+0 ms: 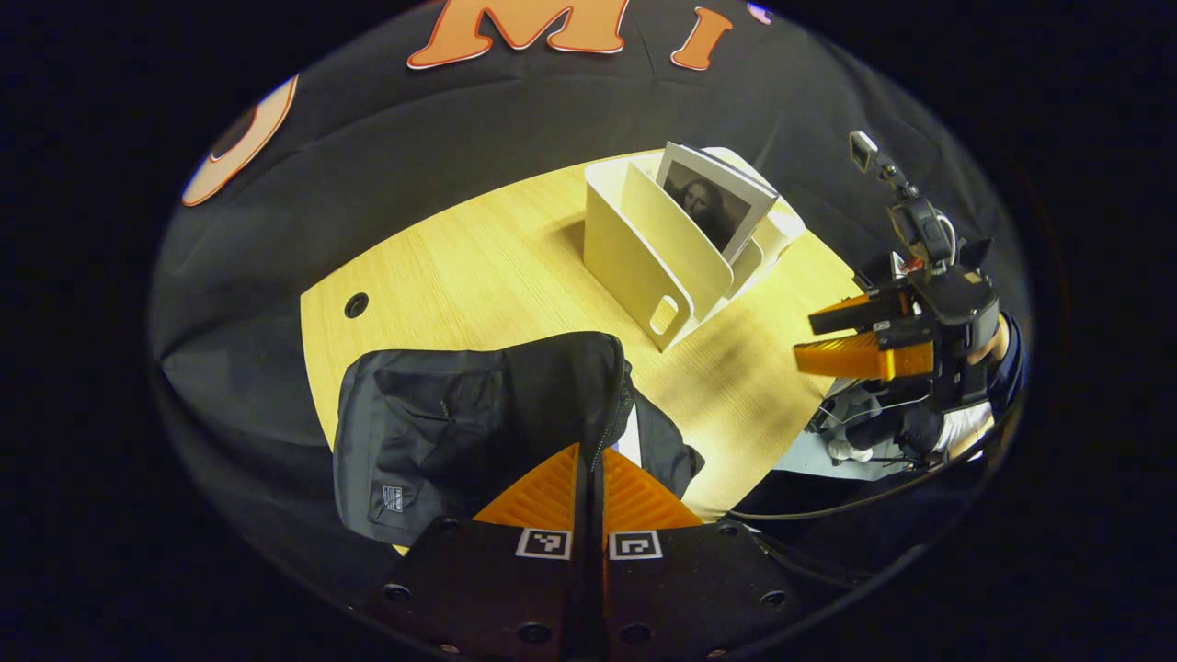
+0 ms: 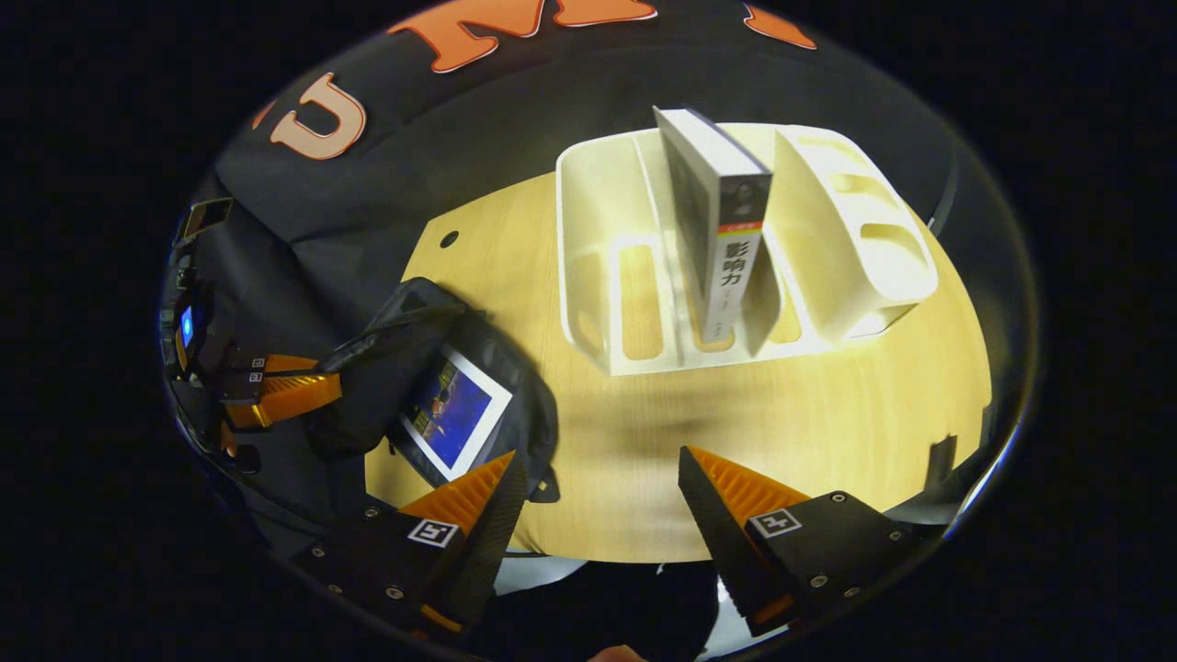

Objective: Open the schoolbag, grab two books from the bookshelf and put them into the schoolbag.

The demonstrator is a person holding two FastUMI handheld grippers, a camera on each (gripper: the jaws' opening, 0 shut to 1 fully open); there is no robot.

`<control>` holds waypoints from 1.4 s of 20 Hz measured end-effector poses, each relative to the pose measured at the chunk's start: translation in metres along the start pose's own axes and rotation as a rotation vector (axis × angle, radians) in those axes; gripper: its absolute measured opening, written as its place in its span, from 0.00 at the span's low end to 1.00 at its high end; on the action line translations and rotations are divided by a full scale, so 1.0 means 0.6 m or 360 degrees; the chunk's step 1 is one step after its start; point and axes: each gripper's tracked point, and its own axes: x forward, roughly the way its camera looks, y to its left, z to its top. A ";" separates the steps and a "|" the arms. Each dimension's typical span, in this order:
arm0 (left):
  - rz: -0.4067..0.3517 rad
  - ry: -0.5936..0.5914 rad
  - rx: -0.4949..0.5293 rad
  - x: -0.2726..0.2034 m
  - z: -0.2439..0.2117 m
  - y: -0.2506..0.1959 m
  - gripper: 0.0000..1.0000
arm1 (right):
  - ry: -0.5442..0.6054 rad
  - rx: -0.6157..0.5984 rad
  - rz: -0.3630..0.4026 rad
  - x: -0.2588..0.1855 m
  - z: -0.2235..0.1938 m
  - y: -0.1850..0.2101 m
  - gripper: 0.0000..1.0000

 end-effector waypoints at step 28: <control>0.0209 0.0092 -0.0338 0.014 0.013 0.013 0.01 | 0.0366 -0.0407 -0.0215 0.080 0.327 -0.120 0.97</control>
